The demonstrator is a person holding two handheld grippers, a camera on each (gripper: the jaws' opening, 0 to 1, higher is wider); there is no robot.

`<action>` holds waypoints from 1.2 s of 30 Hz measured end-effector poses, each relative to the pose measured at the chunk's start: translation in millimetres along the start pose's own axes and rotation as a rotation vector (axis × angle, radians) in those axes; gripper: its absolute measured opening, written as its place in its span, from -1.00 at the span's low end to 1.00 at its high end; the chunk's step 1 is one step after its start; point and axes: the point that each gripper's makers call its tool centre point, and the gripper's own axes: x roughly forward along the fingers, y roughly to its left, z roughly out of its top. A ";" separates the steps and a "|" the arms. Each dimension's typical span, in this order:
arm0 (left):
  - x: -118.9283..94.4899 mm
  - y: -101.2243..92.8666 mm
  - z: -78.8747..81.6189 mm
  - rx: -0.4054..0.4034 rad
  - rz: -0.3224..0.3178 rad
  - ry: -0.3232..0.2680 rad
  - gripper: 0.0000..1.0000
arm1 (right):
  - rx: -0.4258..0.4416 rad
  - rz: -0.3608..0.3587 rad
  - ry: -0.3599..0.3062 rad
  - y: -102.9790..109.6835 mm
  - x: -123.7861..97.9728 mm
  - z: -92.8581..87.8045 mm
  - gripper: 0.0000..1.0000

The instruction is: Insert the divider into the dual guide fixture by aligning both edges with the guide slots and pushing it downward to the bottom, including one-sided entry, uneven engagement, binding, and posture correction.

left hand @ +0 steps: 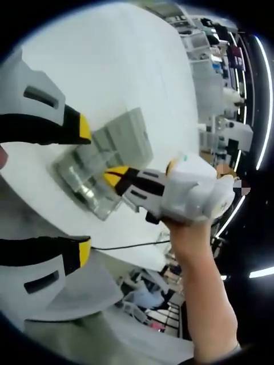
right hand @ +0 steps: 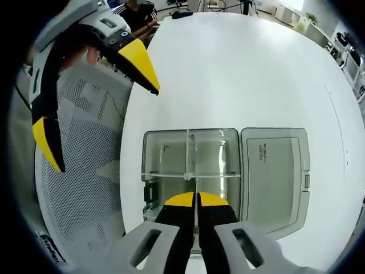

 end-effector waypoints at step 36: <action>1.7 -7.6 5.4 0.020 -0.013 -0.004 0.26 | -0.010 -0.042 -0.021 1.8 -25.6 6.2 -1.00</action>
